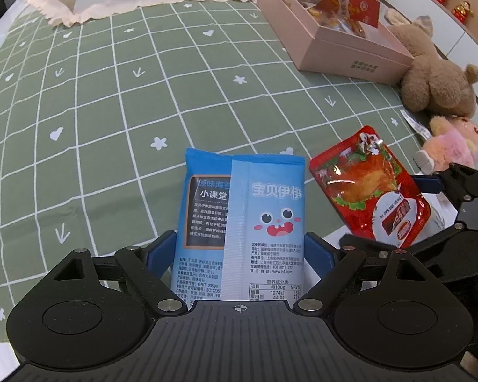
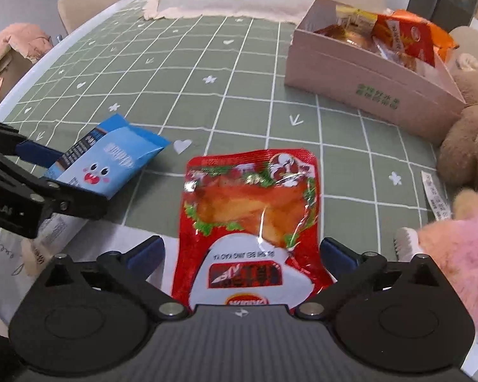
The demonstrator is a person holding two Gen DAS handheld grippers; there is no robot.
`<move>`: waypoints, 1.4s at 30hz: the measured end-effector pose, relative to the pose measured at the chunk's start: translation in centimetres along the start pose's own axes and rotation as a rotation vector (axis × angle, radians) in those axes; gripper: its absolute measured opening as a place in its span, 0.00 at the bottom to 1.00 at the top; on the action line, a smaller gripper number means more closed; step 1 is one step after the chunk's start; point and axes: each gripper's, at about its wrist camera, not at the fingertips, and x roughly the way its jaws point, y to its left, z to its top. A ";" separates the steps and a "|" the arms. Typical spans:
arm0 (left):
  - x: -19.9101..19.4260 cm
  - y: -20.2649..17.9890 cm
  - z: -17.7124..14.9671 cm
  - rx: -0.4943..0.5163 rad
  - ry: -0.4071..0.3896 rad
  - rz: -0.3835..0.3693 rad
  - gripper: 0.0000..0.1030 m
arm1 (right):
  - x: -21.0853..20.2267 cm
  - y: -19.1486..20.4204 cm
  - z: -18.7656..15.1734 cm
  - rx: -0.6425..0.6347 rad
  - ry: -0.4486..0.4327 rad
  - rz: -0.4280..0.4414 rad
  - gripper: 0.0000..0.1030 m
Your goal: Organize snacks
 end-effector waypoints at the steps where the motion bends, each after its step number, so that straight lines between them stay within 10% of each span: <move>1: 0.0 -0.1 0.0 0.003 0.002 0.003 0.87 | -0.1 0.1 0.0 -0.009 0.014 0.007 1.00; 7: 0.1 -0.2 0.1 0.003 0.008 0.011 0.87 | -1.4 0.0 0.0 -0.050 0.079 0.031 0.77; 12: 0.0 -0.1 0.1 -0.010 0.019 -0.007 0.86 | -3.4 -0.7 0.5 -0.003 0.050 0.027 0.34; 16: -0.3 -0.1 -0.3 -0.028 0.033 -0.056 0.86 | -4.6 -1.0 0.7 0.029 0.036 0.019 0.26; 19: -0.4 -0.4 -0.5 -0.013 0.024 -0.049 0.86 | -4.4 -1.0 0.5 0.087 0.033 0.017 0.29; 21: -0.5 -0.2 -0.6 -0.018 0.024 -0.056 0.86 | -4.1 -0.9 0.1 0.146 0.007 -0.010 0.72; 23: -0.7 0.0 -0.7 -0.023 0.024 -0.056 0.86 | -4.0 -0.2 -0.4 0.165 -0.040 -0.108 0.88; 42: -1.6 2.1 -2.0 -0.039 -0.034 0.009 0.85 | 0.2 2.9 -0.5 0.250 -0.121 -0.153 1.00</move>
